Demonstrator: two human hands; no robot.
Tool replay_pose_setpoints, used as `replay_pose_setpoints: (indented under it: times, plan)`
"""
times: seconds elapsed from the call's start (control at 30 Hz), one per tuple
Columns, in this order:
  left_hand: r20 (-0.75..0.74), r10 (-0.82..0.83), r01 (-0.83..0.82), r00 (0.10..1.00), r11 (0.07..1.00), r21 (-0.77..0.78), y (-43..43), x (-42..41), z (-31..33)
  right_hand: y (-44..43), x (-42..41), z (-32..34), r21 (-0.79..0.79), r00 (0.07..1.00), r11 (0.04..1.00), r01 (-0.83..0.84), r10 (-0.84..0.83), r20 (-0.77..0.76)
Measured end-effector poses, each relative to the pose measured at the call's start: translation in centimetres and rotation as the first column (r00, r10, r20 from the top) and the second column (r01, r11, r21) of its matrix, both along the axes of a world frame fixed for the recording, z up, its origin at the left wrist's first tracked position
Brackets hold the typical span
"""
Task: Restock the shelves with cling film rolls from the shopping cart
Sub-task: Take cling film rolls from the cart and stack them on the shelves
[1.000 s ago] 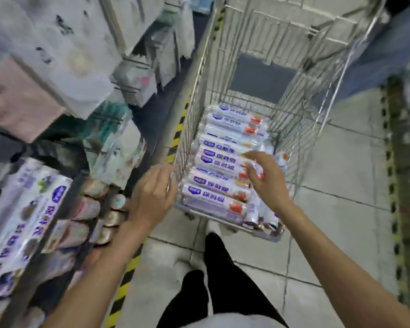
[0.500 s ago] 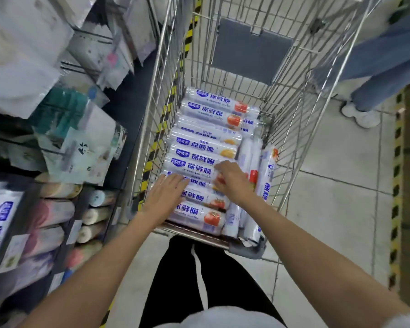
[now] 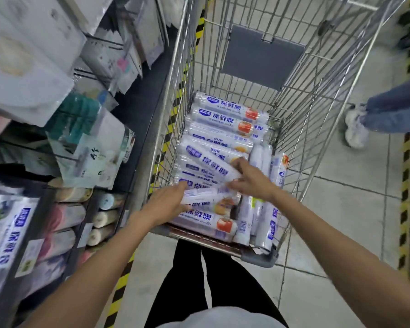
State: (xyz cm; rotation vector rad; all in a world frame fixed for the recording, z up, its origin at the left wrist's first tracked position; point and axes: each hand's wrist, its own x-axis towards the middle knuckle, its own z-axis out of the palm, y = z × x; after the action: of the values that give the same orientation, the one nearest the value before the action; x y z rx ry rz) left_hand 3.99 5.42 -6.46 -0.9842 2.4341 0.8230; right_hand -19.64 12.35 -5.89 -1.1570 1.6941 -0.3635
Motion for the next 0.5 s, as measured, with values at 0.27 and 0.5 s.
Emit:
replay_pose_setpoints:
  times: [0.27, 0.5]
  plan:
    - [-0.206, 0.672, -0.402, 0.712, 0.63, 0.665, -0.3, 4.4, 7.0, -0.9, 0.5, 10.4, -0.042, 0.867, 0.982, 0.186, -0.143, 0.478]
    - [-0.185, 0.968, -0.312, 0.168, 0.231, 0.922, 2.7, 6.7, 14.7, -3.5, 7.1, 15.6, -0.01, 0.66, 0.983, 0.185, -0.117, 0.742]
